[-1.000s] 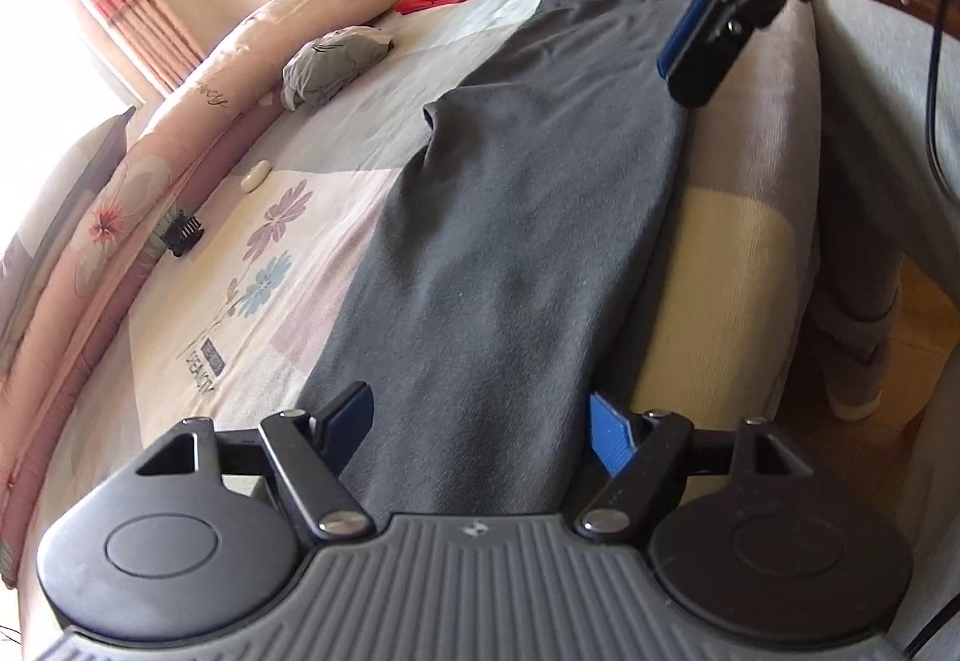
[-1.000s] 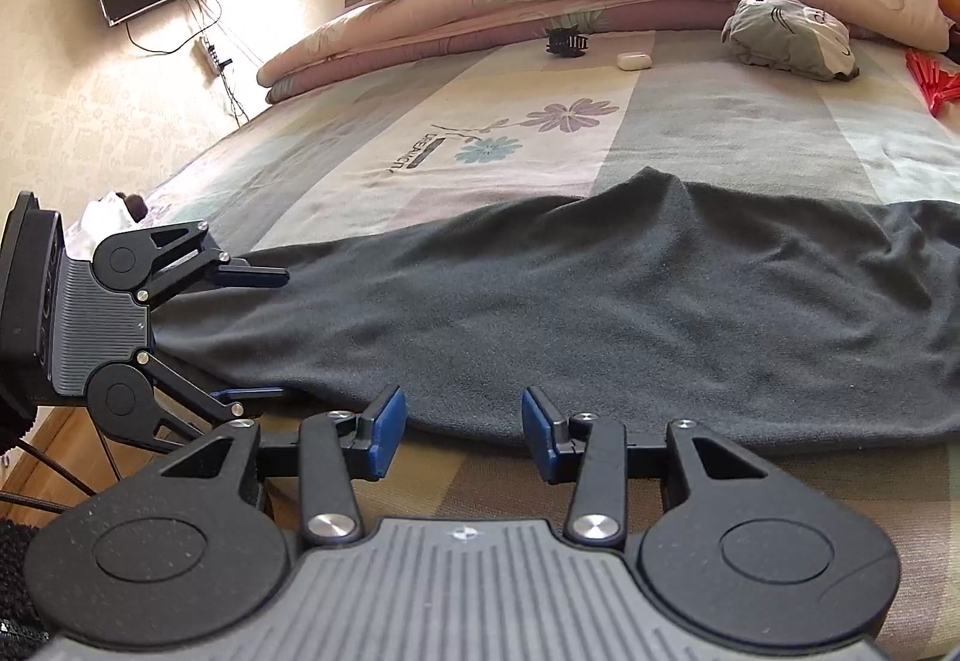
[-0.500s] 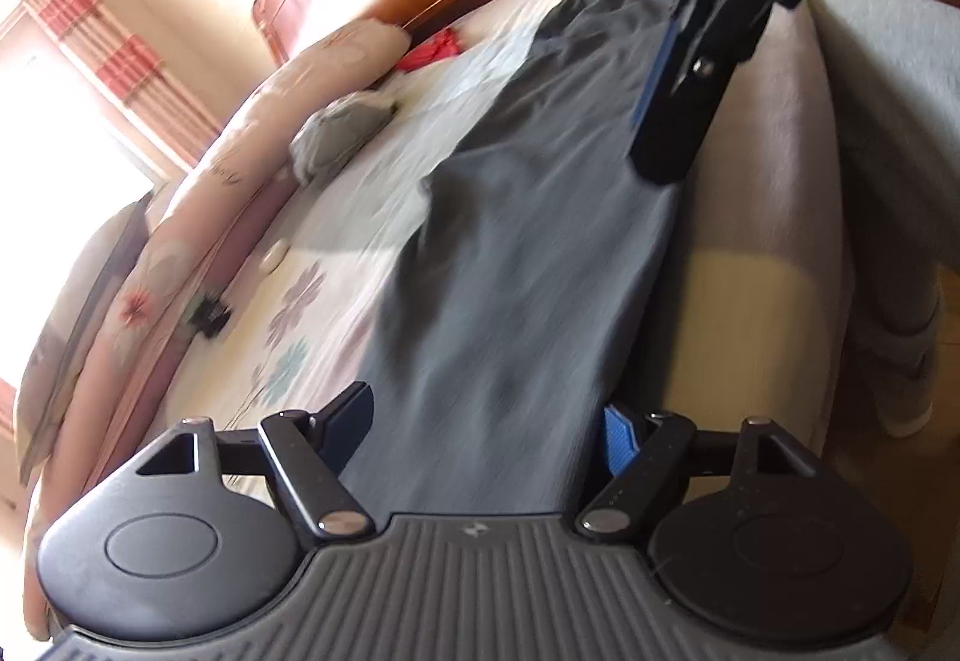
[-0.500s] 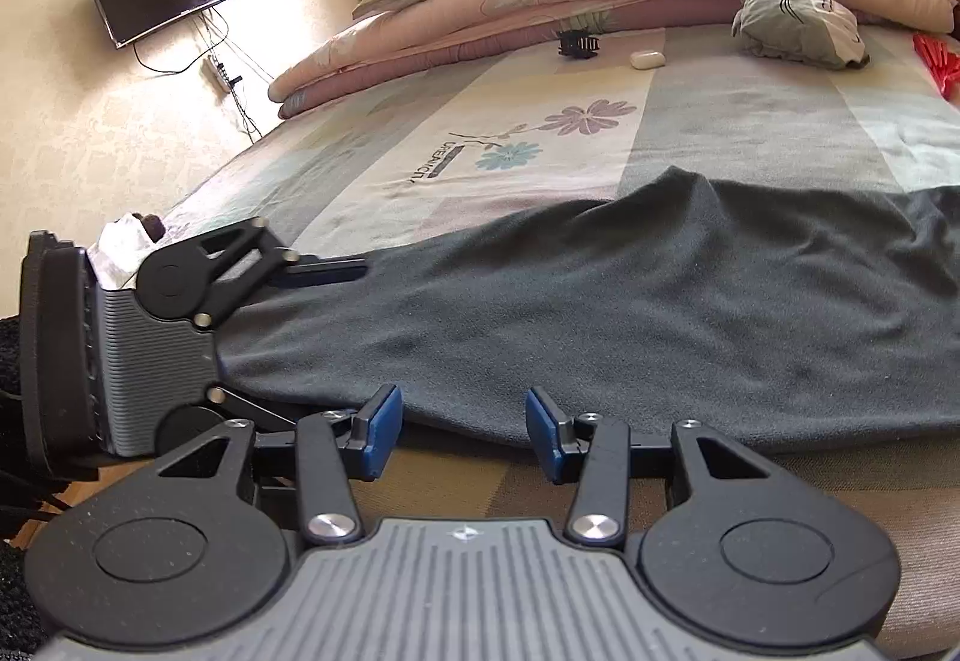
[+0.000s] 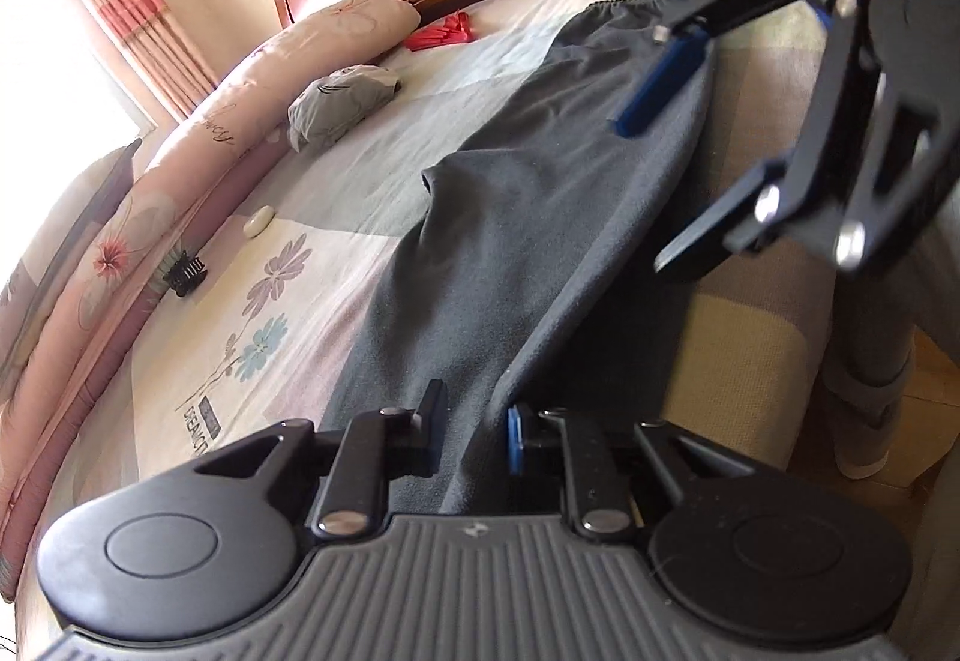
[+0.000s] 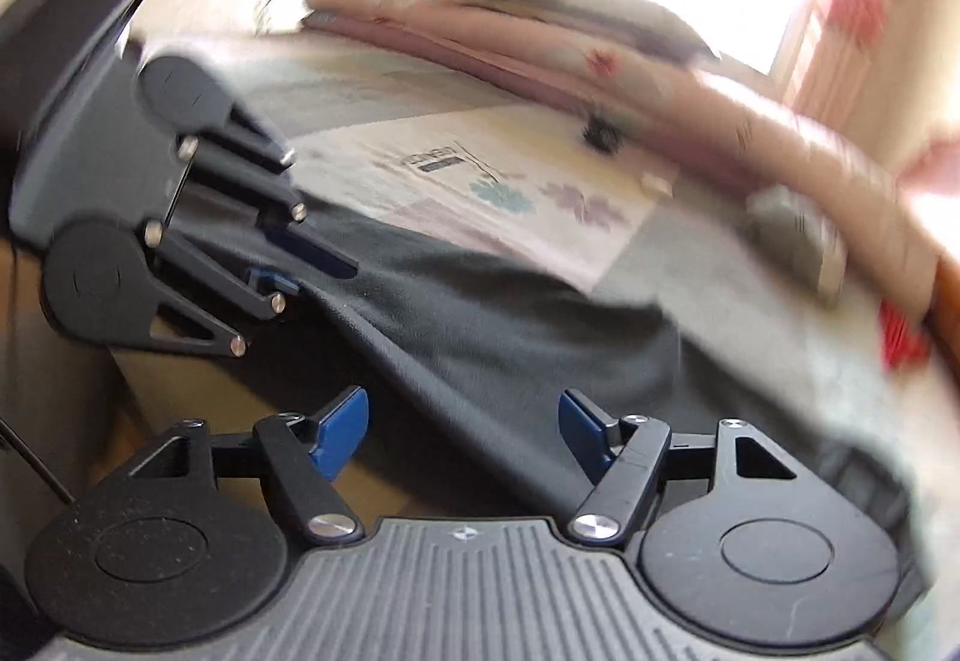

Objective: Fold clothes

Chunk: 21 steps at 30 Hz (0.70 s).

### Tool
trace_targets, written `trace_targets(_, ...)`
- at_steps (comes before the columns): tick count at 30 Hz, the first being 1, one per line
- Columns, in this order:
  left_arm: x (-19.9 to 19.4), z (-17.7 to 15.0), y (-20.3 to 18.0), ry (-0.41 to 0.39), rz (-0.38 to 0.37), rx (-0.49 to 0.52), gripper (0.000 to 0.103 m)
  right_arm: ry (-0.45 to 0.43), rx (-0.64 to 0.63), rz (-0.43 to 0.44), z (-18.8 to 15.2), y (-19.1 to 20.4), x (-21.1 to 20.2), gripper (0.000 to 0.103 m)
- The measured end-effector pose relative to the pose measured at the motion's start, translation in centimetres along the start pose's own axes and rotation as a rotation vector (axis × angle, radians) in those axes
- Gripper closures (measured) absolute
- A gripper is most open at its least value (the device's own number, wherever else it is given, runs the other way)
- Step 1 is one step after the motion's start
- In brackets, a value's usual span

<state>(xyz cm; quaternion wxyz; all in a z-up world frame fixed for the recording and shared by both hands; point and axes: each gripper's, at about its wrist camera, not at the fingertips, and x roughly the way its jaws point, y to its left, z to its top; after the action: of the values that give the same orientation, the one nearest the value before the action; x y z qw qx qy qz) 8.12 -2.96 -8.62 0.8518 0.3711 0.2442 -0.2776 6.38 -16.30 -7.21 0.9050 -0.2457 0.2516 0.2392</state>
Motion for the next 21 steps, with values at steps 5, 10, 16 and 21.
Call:
trace_targets(5, -0.3, -0.1, -0.1, 0.008, -0.016, -0.031, 0.076, 0.036, -0.233, -0.112, 0.1, 2.6, 3.9, 0.037)
trace_targets(10, -1.2, -2.8, 0.5, 0.070, 0.096, 0.001, 0.060, 0.019, -0.206, -0.171, 0.4, 1.5, 3.8, 0.066)
trace_targets(16, -2.4, -6.1, 1.2, 0.145, 0.231, 0.040, 0.060, 0.071, -0.172, -0.197, -1.0, 0.1, 4.4, 0.066)
trace_targets(21, -3.1, -9.1, 2.5, 0.245, 0.341, 0.061, 0.058, 0.079, -0.100, -0.186, -1.4, -1.0, 4.0, 0.070)
